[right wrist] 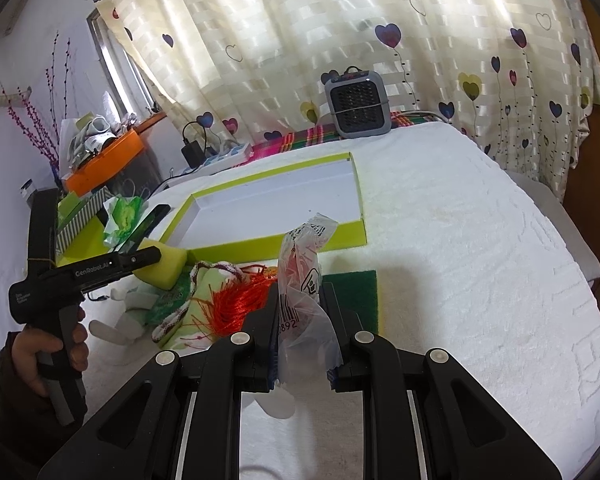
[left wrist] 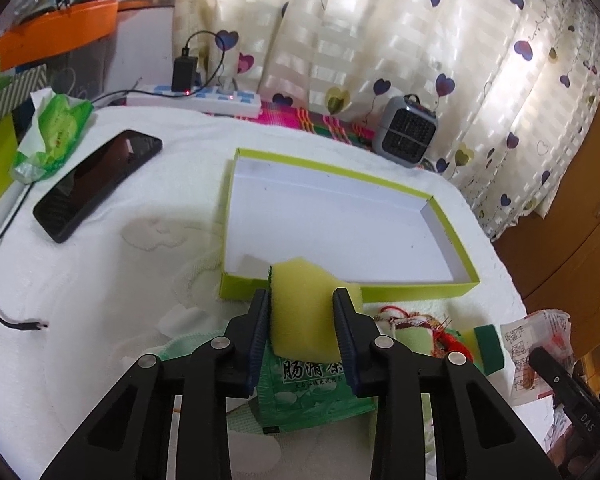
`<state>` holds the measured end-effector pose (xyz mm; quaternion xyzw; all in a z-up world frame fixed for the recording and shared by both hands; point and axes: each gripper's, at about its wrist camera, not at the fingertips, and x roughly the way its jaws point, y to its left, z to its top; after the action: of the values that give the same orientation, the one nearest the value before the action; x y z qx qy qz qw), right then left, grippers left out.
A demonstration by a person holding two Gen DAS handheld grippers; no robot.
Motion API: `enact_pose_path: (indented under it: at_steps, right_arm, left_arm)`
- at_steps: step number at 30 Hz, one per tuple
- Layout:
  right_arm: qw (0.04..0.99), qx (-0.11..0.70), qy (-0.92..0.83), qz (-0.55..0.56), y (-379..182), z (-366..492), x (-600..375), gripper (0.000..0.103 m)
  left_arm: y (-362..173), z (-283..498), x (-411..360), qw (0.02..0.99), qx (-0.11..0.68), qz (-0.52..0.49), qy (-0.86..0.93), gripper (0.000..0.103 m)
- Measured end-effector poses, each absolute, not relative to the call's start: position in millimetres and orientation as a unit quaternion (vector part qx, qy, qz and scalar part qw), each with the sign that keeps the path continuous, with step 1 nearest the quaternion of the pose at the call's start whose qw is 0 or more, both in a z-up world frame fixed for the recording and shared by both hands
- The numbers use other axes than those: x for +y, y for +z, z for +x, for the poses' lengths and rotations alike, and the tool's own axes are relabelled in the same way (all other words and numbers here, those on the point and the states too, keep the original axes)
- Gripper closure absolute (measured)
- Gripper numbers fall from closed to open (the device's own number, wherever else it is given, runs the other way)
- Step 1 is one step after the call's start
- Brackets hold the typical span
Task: Organize soft objects
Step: 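Lift the earplug bag with the right tool while the left tool carries the sponge toward the box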
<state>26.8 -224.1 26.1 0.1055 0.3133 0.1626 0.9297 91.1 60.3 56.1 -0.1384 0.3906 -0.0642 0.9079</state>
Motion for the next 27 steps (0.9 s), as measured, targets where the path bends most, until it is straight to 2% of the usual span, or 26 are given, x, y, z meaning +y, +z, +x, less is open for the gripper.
enact_pose_path:
  at_steps: [18, 27]
  right_arm:
    - [0.939, 0.280, 0.190, 0.062, 82.4, 69.3, -209.1, 0.085]
    - [0.931, 0.300, 0.204, 0.042, 86.4, 117.7, -193.8, 0.085]
  left_arm:
    - [96.9, 126.4, 75.3, 0.910, 0.383, -0.138, -0.084, 0.073]
    - [100.5, 164.5, 77.9, 0.905, 0.393, -0.133, -0.092, 0.072]
